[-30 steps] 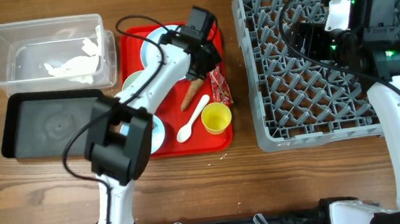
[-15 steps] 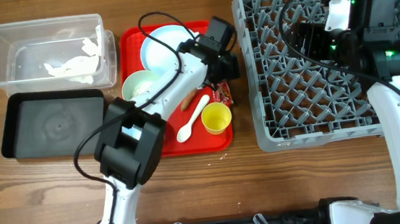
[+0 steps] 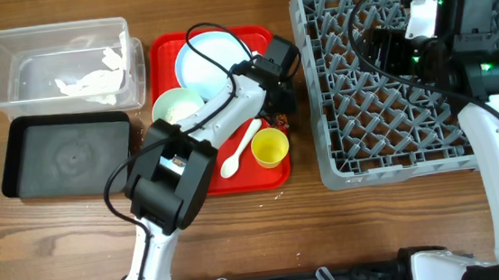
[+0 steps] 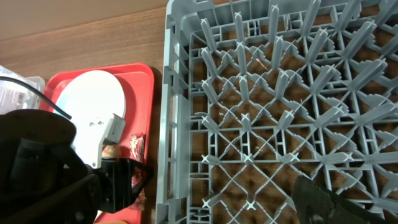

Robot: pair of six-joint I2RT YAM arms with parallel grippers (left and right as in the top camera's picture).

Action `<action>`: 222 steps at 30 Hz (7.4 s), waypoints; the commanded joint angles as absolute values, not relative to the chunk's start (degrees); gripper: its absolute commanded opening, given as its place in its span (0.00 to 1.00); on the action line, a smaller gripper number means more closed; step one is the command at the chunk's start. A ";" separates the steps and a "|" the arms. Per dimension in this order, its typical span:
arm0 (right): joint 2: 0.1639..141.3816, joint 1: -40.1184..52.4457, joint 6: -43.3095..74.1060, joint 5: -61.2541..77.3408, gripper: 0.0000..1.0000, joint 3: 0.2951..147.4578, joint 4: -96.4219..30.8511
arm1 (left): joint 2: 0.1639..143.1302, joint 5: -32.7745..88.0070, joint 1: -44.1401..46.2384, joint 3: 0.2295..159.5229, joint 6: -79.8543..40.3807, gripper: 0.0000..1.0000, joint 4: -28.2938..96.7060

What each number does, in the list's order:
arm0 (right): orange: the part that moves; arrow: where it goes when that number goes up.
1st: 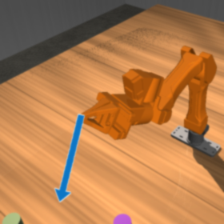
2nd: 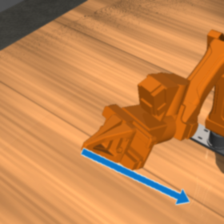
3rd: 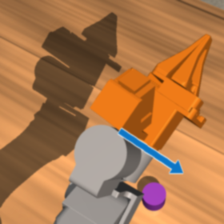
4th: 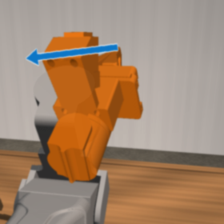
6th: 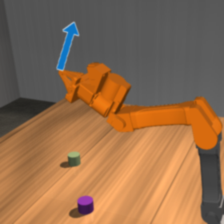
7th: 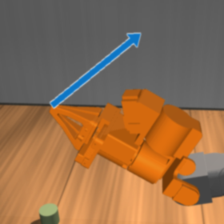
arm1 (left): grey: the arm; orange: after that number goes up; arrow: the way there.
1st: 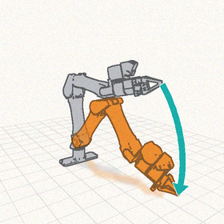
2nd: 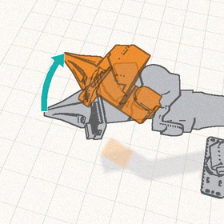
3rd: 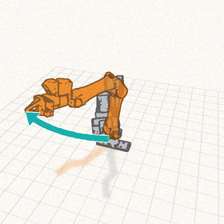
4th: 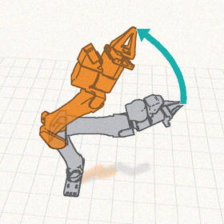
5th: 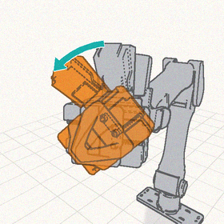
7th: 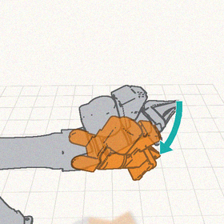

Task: Sort waste into correct bins and load items into the dishwasher rack
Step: 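Move the left gripper to the red wrapper and grasp it, then carry the red wrapper with the left gripper into the clear bin, then grasp the rim of the rice bowl with the left gripper, then tip the rice bowl over the black tray to pour out rice, then return the empty bowl to the red tray with the left gripper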

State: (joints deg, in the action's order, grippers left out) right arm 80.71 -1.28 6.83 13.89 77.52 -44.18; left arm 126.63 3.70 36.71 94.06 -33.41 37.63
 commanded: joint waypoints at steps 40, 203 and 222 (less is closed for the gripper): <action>81.28 -0.97 7.68 13.37 1.00 78.30 -44.45 | 109.93 -18.74 1.58 94.17 -33.41 0.04 32.80; 81.28 -0.97 9.17 13.56 0.99 78.30 -47.62 | 101.10 -2.94 15.94 77.08 -23.03 0.04 43.70; 81.28 -0.97 9.15 13.56 1.00 78.30 -48.18 | 102.10 -4.36 22.68 78.81 -25.50 0.24 50.61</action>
State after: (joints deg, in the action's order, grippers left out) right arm 80.79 -1.28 8.36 13.89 77.49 -48.05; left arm 106.76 -10.22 22.68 77.34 -22.76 48.05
